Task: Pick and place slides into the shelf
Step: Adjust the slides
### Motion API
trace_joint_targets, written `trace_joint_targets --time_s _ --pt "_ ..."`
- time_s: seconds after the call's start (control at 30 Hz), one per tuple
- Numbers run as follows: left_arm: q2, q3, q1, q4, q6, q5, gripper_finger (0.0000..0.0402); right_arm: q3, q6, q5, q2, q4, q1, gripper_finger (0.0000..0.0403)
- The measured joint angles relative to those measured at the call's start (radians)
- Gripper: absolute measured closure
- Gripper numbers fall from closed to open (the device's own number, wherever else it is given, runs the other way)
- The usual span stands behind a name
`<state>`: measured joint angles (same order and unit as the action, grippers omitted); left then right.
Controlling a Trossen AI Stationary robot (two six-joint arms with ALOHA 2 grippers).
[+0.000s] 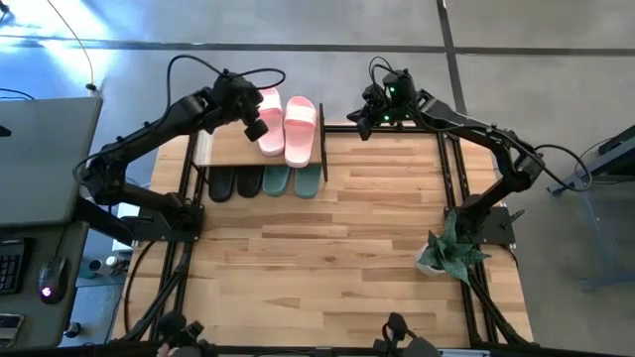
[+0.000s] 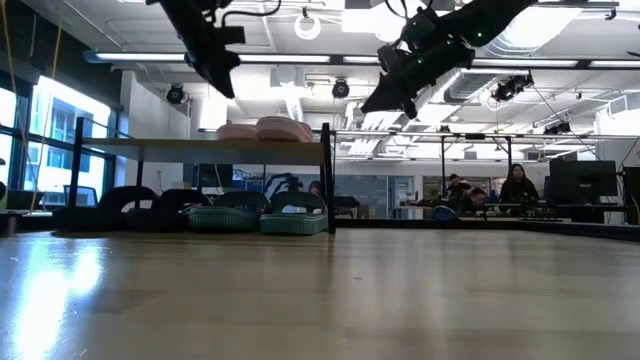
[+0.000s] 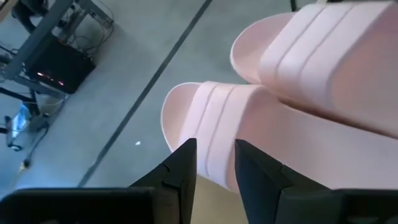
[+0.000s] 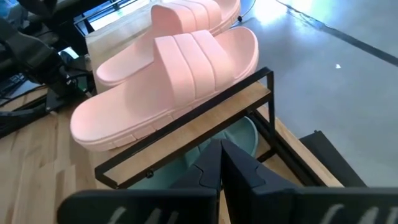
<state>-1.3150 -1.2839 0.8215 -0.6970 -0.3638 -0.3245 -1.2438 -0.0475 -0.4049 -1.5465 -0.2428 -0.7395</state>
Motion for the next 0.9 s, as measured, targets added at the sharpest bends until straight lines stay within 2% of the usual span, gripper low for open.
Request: trace_joint_targets --time_s 0.07,0.2,0.37,0.63,0.73,0.9 --pt "-0.023 0.000 0.006 0.024 -0.021 -0.004 0.0307 0.000 0.005 0.011 0.000 0.000 0.000 0.0403" --pt "-0.072 0.000 0.003 0.077 -0.084 -0.077 0.0307 0.000 0.027 0.013 0.000 0.000 0.000 0.0402" --pt "-0.120 0.000 0.000 0.058 -0.129 -0.079 0.0307 0.000 0.029 0.012 0.000 0.000 0.000 0.0402" --pt "-0.124 0.000 -0.018 0.072 -0.201 -0.114 0.0304 0.000 0.092 0.013 -0.001 0.000 0.000 0.0402" --pt "-0.124 0.000 -0.017 0.075 -0.218 -0.153 0.0286 0.000 0.117 0.012 -0.001 0.001 0.000 0.0402" --pt "-0.123 0.000 -0.017 0.127 -0.235 -0.210 0.0235 0.000 0.154 0.013 -0.001 0.015 0.000 0.0402"
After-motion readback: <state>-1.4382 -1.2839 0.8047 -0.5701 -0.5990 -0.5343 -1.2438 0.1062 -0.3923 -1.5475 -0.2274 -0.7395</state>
